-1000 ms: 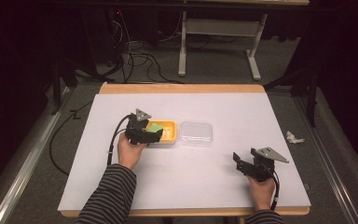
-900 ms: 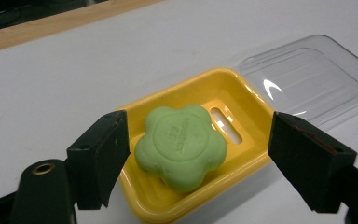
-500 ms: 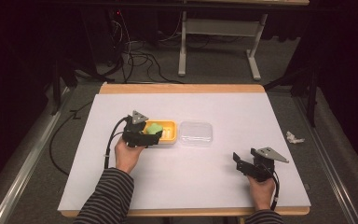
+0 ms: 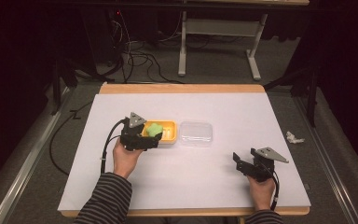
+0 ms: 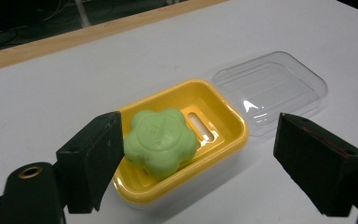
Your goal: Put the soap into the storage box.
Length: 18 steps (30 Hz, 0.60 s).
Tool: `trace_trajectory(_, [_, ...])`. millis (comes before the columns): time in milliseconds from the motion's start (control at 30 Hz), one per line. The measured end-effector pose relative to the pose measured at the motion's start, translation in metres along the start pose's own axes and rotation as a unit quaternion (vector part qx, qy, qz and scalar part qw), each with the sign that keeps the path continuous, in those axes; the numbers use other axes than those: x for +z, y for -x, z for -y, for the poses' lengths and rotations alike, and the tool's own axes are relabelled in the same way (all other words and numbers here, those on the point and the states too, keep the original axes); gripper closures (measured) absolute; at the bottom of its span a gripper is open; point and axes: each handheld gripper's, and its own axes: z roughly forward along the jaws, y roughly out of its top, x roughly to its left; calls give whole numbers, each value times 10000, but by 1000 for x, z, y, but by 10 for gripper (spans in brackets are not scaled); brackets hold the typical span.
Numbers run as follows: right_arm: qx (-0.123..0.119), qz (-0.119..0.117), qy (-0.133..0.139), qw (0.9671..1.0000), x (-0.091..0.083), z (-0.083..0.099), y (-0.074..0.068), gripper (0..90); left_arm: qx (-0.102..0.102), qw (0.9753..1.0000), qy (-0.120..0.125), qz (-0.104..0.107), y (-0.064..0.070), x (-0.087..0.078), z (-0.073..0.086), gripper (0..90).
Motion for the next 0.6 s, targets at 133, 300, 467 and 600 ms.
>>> trace_trajectory(133, [-14, -2, 19, 10000, 0, 0, 0, 218, 23, 10000, -3, 22, 1, -7, 1, 168])
trace_trajectory(300, [-17, -16, -1, 10000, 0, 0, 0, 219, -109, 9999, 94, 9, -1, -15, 2, 175])
trace_trajectory(467, [-12, -9, -1, 10000, 0, 0, 0, 218, -86, 9999, 60, 18, 0, -20, 5, 175])
trace_trajectory(600, [-23, -3, -19, 10000, 0, 0, 0, 218, -86, 9999, 92, 12, 0, -25, 5, 178])
